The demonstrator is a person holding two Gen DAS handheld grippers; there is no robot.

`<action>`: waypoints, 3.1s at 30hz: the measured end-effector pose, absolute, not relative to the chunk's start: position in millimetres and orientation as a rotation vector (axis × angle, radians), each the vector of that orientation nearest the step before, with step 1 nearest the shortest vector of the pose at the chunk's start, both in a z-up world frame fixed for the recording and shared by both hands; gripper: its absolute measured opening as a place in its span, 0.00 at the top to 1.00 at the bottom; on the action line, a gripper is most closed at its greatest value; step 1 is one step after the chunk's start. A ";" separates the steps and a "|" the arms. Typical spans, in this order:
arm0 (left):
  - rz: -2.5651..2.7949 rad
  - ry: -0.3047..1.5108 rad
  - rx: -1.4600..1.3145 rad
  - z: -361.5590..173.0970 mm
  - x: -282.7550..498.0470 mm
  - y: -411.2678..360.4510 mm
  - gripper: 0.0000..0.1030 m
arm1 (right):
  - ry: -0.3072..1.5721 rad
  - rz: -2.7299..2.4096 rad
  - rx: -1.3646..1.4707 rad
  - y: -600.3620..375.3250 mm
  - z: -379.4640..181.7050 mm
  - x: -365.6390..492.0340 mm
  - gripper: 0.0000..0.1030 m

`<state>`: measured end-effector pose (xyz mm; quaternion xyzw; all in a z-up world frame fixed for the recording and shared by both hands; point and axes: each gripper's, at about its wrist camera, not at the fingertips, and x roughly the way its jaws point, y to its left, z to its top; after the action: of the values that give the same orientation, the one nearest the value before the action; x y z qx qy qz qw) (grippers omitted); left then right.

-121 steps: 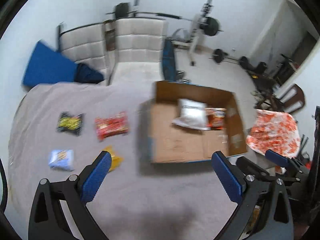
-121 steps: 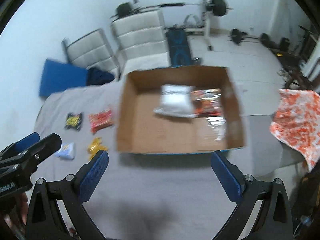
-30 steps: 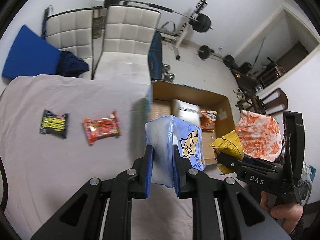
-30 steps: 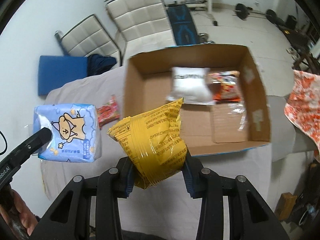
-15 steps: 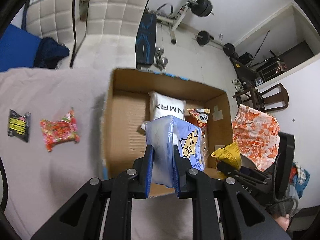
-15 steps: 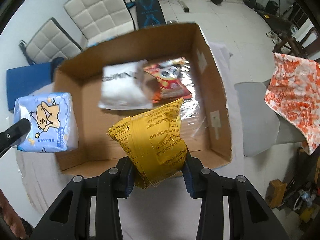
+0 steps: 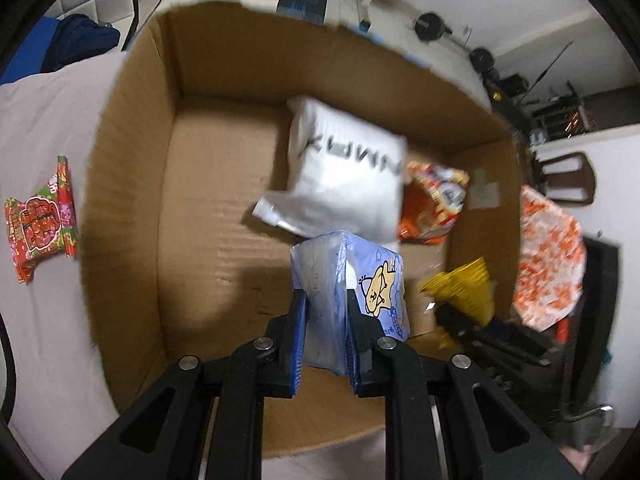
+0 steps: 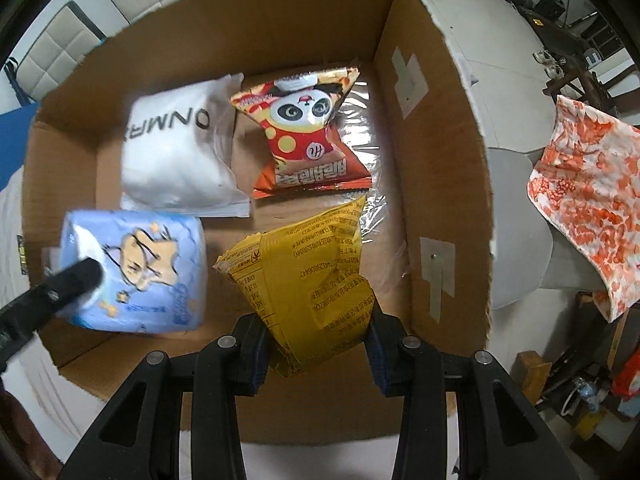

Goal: Organize soft objects
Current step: 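Carry both packs into the box and lower them beside the first bags, then open both tools to release the packs and lift out of the box, then grasp the black shoe shine wipes with the left tool while the right tool grasps the red floral bag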

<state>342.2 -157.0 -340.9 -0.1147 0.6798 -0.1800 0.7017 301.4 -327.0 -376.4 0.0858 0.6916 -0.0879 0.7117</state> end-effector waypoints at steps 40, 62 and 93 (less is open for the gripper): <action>-0.249 1.173 0.054 -209.2 257.3 -133.4 0.07 | 1.265 -0.170 0.148 -292.5 -251.5 220.4 0.03; -0.215 1.044 0.007 -122.4 165.3 -121.7 0.07 | 1.087 -0.141 0.130 -291.7 -137.4 119.0 0.03; 0.085 1.251 -0.402 -211.7 276.7 199.4 0.07 | 1.269 0.267 0.131 -45.5 -197.8 292.6 0.03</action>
<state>276.7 199.4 -211.7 -0.1867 0.5813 0.0396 0.7910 292.6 -45.5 -197.8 0.0610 0.5907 0.1243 0.7950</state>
